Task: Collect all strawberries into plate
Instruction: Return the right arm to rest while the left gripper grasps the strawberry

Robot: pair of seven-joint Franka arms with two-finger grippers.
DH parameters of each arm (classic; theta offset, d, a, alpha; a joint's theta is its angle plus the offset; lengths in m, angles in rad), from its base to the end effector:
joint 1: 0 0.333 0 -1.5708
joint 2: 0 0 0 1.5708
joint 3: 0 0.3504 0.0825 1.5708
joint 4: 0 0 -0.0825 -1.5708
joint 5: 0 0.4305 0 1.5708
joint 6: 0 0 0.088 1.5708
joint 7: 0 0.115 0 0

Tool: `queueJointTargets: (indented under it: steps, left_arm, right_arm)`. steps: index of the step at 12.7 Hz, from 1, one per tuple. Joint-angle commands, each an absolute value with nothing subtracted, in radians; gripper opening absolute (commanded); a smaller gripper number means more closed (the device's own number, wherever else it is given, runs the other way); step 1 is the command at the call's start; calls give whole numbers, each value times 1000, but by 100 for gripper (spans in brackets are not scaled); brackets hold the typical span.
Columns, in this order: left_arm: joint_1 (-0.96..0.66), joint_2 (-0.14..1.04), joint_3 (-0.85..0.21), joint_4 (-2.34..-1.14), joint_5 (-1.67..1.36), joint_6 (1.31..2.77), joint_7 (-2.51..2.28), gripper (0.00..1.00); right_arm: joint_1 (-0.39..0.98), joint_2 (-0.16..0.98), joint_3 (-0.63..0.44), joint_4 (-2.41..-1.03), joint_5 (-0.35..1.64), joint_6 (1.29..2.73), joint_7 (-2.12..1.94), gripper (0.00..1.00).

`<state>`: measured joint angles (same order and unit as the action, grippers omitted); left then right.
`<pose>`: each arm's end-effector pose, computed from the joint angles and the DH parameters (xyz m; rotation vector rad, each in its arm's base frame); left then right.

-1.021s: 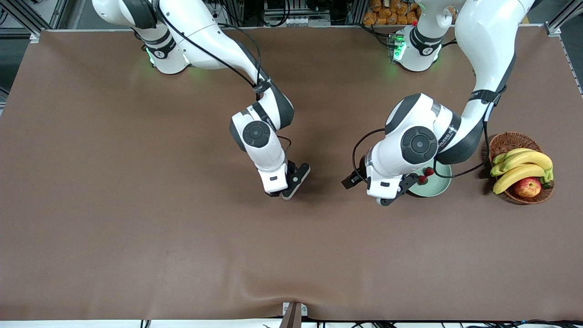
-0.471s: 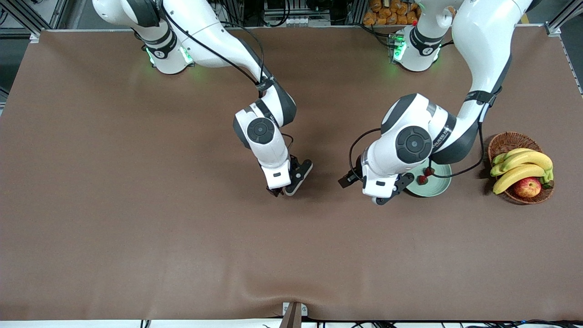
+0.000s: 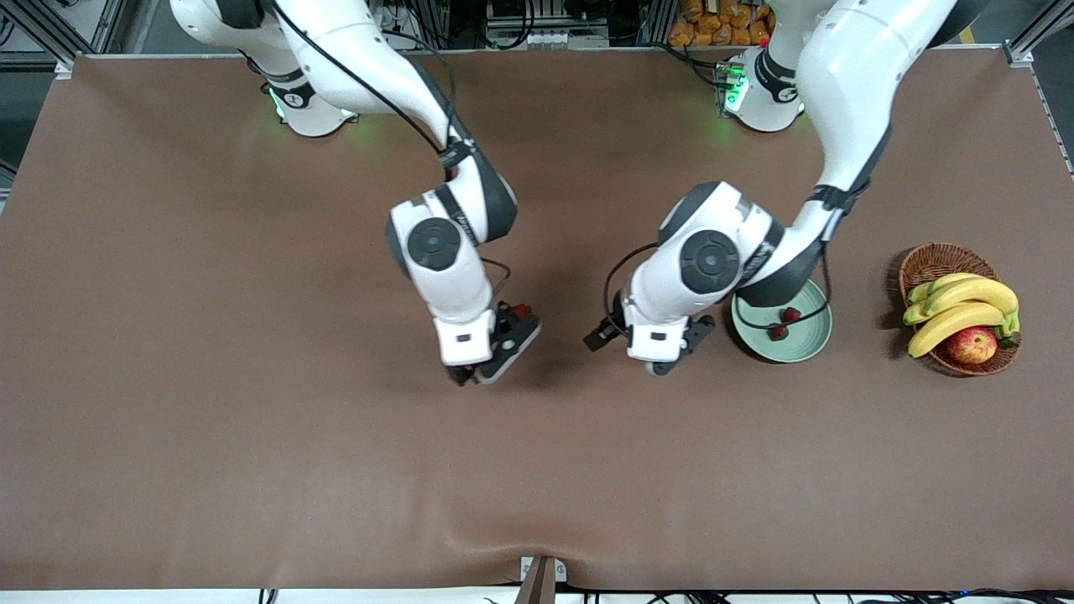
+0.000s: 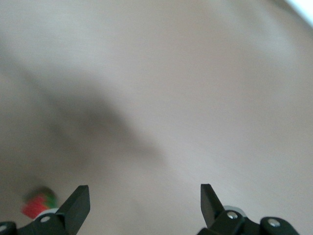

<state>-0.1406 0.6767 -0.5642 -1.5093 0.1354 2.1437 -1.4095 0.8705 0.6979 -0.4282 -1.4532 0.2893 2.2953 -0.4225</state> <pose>0.6365 -0.4334 0.3157 2.7641 1.0824 -0.2446 0.6862 0.4101 0.3165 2.8490 1.2261 0.3288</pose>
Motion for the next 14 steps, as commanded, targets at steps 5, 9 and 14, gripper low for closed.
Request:
queueJointTargets:
  steps: [5, 9, 14]
  left_arm:
    - [-383, 753, -468, -1493, 264, 2267, -1516, 86]
    - [-621, 798, -280, -1488, 382, 2307, -1494, 79]
    - [-667, 842, -256, -1448, 430, 2350, -1413, 75]
  right_arm:
    - [698, 530, -580, -1491, 301, 2065, -417, 100]
    - [517, 399, -574, -1491, 288, 1881, -419, 100]
    - [326, 247, -476, -1491, 227, 1688, -401, 100]
